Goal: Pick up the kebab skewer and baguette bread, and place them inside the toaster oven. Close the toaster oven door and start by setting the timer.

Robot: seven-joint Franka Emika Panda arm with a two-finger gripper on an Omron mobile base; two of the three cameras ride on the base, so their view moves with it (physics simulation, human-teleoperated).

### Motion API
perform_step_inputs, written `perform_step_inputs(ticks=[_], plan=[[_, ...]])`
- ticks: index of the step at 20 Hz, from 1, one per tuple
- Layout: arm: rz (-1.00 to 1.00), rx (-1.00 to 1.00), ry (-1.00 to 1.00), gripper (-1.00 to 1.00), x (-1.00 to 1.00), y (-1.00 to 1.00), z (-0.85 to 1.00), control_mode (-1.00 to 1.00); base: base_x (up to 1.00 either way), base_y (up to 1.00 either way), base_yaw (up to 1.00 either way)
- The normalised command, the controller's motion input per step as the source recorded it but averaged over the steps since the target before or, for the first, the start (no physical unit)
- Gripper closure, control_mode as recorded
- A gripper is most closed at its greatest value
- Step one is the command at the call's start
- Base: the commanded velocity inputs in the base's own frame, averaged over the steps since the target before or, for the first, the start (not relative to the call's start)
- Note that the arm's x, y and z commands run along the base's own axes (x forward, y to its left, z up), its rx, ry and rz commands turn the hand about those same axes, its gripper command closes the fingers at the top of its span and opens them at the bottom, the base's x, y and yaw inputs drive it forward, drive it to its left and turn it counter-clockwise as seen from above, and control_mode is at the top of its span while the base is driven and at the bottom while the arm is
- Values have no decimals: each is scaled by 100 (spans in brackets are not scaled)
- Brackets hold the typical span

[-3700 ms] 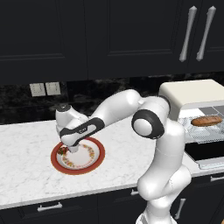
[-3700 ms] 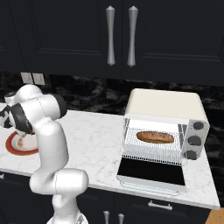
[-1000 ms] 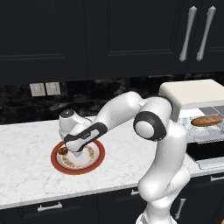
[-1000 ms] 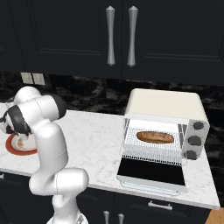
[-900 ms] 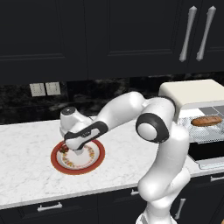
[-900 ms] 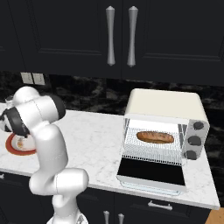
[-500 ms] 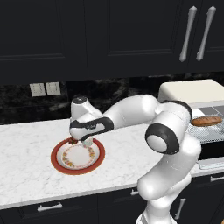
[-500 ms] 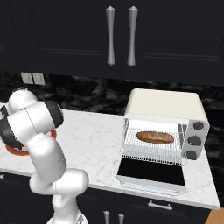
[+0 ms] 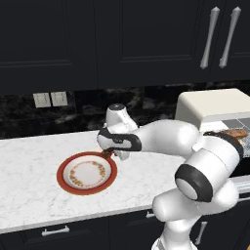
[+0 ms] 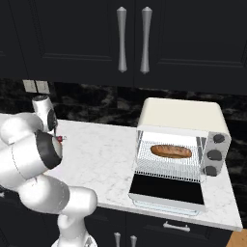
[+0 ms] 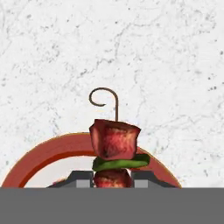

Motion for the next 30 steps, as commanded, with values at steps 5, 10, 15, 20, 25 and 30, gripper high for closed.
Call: perform_step_inputs(ticks=[5,10,15,20,25,30], plan=[[0,0,0,100,-47,-98,11,-100,0,0,0],[0,0,0,100,-52,-83,47,-100,0,0,0],[0,0,0,100,-45,-48,58,-100,0,0,0],[-1,0,0,100,-52,-40,52,-100,0,0,0],[-13,0,1,100,-34,-63,44,-100,0,0,0],[-15,0,2,100,-43,-96,44,-100,0,0,0]])
